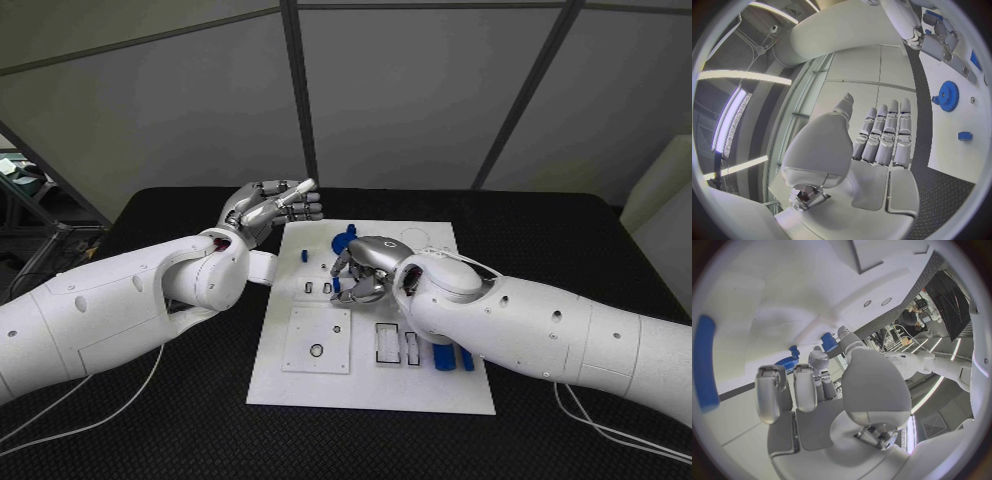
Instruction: Assemble the parts on the task board
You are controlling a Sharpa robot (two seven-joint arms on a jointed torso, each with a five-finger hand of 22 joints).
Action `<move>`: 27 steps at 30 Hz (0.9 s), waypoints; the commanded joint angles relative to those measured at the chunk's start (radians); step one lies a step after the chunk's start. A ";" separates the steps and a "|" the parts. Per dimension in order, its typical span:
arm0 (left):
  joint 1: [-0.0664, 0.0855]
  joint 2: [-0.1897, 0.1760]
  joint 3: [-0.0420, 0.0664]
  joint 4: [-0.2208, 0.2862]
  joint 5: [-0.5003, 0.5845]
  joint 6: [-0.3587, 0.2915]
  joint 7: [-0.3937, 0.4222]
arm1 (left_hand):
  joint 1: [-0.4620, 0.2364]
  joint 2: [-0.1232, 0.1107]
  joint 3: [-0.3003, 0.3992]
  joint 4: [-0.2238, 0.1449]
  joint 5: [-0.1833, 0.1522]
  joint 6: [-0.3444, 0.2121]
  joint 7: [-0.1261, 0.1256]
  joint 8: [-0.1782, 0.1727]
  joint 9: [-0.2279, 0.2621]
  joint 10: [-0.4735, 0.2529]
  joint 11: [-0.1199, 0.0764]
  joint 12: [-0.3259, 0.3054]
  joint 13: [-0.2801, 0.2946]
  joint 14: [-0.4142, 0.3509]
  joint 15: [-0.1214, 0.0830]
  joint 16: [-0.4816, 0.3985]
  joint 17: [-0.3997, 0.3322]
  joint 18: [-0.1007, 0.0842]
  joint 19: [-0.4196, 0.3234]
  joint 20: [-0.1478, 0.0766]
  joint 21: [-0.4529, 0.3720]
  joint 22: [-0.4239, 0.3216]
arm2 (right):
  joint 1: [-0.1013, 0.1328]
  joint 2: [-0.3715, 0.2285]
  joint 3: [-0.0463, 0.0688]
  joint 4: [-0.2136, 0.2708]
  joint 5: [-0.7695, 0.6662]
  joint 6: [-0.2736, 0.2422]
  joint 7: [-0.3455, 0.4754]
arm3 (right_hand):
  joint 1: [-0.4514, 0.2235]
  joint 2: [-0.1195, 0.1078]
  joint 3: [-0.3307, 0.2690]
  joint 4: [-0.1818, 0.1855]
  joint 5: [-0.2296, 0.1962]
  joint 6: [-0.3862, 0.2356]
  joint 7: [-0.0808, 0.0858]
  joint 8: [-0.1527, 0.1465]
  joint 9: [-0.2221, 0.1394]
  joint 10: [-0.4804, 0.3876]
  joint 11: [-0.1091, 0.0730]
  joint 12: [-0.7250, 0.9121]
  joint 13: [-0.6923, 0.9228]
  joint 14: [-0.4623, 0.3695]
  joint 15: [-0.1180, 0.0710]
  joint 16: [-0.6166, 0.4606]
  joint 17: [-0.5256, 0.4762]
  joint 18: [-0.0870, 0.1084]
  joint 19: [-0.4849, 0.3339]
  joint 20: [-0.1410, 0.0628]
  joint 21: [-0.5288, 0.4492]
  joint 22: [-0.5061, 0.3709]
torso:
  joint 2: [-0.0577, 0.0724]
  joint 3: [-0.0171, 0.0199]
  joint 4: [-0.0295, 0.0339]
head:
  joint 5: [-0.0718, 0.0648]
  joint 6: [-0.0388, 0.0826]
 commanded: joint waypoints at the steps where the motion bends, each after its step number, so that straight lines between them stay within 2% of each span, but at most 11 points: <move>1: 0.001 0.000 0.001 -0.002 -0.008 0.012 0.000 | 0.005 0.006 0.000 -0.005 -0.006 0.006 0.019 -0.007 -0.001 0.007 0.000 -0.005 0.000 0.001 0.005 -0.004 -0.001 -0.013 0.004 0.000 -0.001 -0.002 | 0.001 -0.003 0.000 0.011 0.009 -0.096 0.032 | 0.024 -0.021 -0.031 0.036 0.000 -0.037 0.008 -0.004 -0.002 -0.009 0.005 -0.015 -0.018 0.047 0.012 -0.007 0.015 0.008 0.064 0.012 -0.005 0.199 | 0.000 0.0006 0.0007 | -0.001 0.001; 3: 0.001 0.000 0.001 -0.003 -0.019 0.012 -0.003 | 0.005 0.006 0.000 -0.005 -0.006 0.006 0.019 -0.007 -0.001 0.007 0.000 -0.005 0.000 0.001 0.005 -0.004 -0.001 -0.013 0.004 0.000 -0.001 -0.002 | 0.001 -0.010 0.000 0.022 0.014 -0.126 0.045 | 0.052 -0.027 -0.046 0.076 0.001 -0.045 0.010 -0.002 -0.001 -0.005 0.006 -0.012 -0.020 0.047 0.015 -0.008 0.013 0.008 0.067 0.014 -0.003 0.202 | -0.001 0.0009 0.0006 | 0.000 0.002; 7: 0.001 -0.002 0.001 -0.007 -0.050 0.014 -0.019 | 0.001 0.009 -0.003 -0.009 -0.007 0.010 0.018 -0.007 -0.001 0.013 -0.002 -0.007 0.000 0.015 0.001 -0.001 0.001 -0.012 0.011 -0.002 0.003 -0.002 | -0.001 -0.042 0.001 0.062 0.034 -0.177 0.084 | 0.075 -0.031 -0.052 0.102 0.006 -0.044 0.009 -0.001 0.000 -0.002 0.006 -0.007 -0.020 0.047 0.014 -0.011 0.010 0.006 0.071 0.015 0.001 0.210 | -0.003 0.0012 -0.0006 | 0.002 0.003; 10: 0.001 -0.007 0.001 -0.010 -0.107 0.017 -0.049 | -0.005 0.014 -0.008 -0.016 -0.006 0.029 0.014 -0.004 0.002 0.038 -0.010 -0.005 0.003 0.054 -0.010 0.010 0.009 -0.010 0.038 -0.011 0.018 0.001 | 0.000 -0.095 0.002 0.115 0.098 -0.188 0.162 | 0.097 -0.024 -0.047 0.112 0.008 -0.038 0.007 0.000 0.001 0.000 0.005 -0.006 -0.022 0.045 0.013 -0.017 0.001 0.008 0.067 0.014 -0.004 0.203 | -0.004 0.0005 -0.0014 | 0.004 0.005; 12: 0.001 -0.011 0.001 -0.011 -0.154 0.026 -0.085 | -0.009 0.021 -0.009 -0.020 -0.002 0.069 -0.001 0.011 0.009 0.094 -0.028 0.015 0.012 0.117 -0.031 0.037 0.025 -0.010 0.079 -0.030 0.043 0.010 | 0.003 -0.135 0.007 0.148 0.170 -0.172 0.224 | 0.121 -0.010 -0.036 0.108 0.009 -0.022 0.004 0.006 0.003 -0.005 0.002 -0.013 -0.029 0.039 0.011 -0.031 -0.019 0.016 0.047 0.013 -0.024 0.170 | -0.006 0.0002 -0.0019 | 0.007 0.006; 16: 0.001 -0.023 0.001 -0.016 -0.283 0.077 -0.195 | -0.017 0.030 -0.003 -0.019 0.031 0.151 -0.049 0.039 0.023 0.211 -0.080 0.049 0.027 0.264 -0.091 0.106 0.074 -0.009 0.186 -0.081 0.115 0.040 | 0.012 -0.215 0.035 0.200 0.328 -0.102 0.296 | 0.150 0.008 -0.021 0.089 0.011 0.016 -0.004 0.018 0.008 -0.016 -0.005 -0.036 -0.054 0.027 0.006 -0.059 -0.055 0.031 0.010 0.009 -0.062 0.110 | -0.016 0.0019 -0.0020 | 0.010 0.002; 18: 0.001 -0.030 0.001 -0.015 -0.385 0.120 -0.276 | -0.028 0.032 -0.001 -0.013 0.035 0.198 -0.080 0.057 0.038 0.291 -0.118 0.074 0.042 0.386 -0.130 0.179 0.126 -0.005 0.271 -0.124 0.177 0.070 | 0.025 -0.266 0.047 0.222 0.420 -0.066 0.312 | 0.160 0.017 -0.014 0.075 0.012 0.031 -0.008 0.020 0.008 -0.016 -0.009 -0.046 -0.065 0.022 0.003 -0.071 -0.068 0.035 -0.001 0.006 -0.074 0.094 | -0.021 0.0026 -0.0017 | 0.011 0.002; 21: 0.002 -0.038 0.001 -0.011 -0.530 0.164 -0.375 | -0.054 0.028 -0.005 0.005 0.056 0.240 -0.114 0.071 0.059 0.401 -0.163 0.118 0.084 0.488 -0.177 0.298 0.225 -0.008 0.370 -0.174 0.270 0.119 | 0.044 -0.329 0.057 0.241 0.506 -0.051 0.317 | 0.159 0.020 -0.013 0.073 0.012 0.034 -0.009 0.019 0.008 -0.008 -0.010 -0.037 -0.058 0.022 0.002 -0.072 -0.068 0.035 -0.002 0.005 -0.076 0.092 | -0.031 0.0047 -0.0044 | 0.018 -0.006; 22: 0.003 -0.040 0.001 -0.011 -0.568 0.184 -0.409 | -0.057 0.021 -0.009 0.005 0.055 0.259 -0.127 0.081 0.069 0.433 -0.172 0.138 0.102 0.493 -0.192 0.481 0.409 -0.009 0.389 -0.183 0.295 0.134 | 0.049 -0.345 0.060 0.244 0.525 -0.052 0.316 | 0.157 0.021 -0.014 0.072 0.012 0.036 -0.009 0.018 0.007 -0.003 -0.010 -0.032 -0.054 0.023 0.002 -0.072 -0.067 0.035 -0.002 0.004 -0.077 0.091 | -0.033 0.0054 -0.0046 | 0.018 -0.008; 23: 0.004 -0.040 0.001 -0.010 -0.604 0.205 -0.446 | -0.063 0.019 -0.010 0.011 0.052 0.272 -0.144 0.085 0.088 0.452 -0.191 0.160 0.138 0.496 -0.207 0.710 0.626 -0.017 0.422 -0.203 0.367 0.197 | 0.053 -0.360 0.062 0.246 0.542 -0.054 0.315 | 0.155 0.020 -0.015 0.071 0.012 0.037 -0.010 0.018 0.007 0.000 -0.011 -0.028 -0.051 0.024 0.001 -0.071 -0.066 0.035 -0.001 0.004 -0.077 0.092 | -0.037 0.0066 -0.0049 | 0.019 -0.011; 27: 0.018 -0.033 0.002 -0.014 -0.721 0.279 -0.587 | -0.092 0.015 -0.027 0.042 0.033 0.266 -0.142 0.079 0.139 0.457 -0.195 0.253 0.287 0.496 -0.211 1.027 0.981 -0.054 0.467 -0.216 0.602 0.490 | 0.064 -0.398 0.065 0.246 0.579 -0.063 0.308 | 0.153 0.021 -0.015 0.068 0.015 0.041 -0.011 0.017 0.007 0.006 -0.012 -0.022 -0.046 0.025 0.001 -0.071 -0.064 0.034 0.001 0.003 -0.075 0.095 | -0.045 0.0094 -0.0071 | 0.026 -0.018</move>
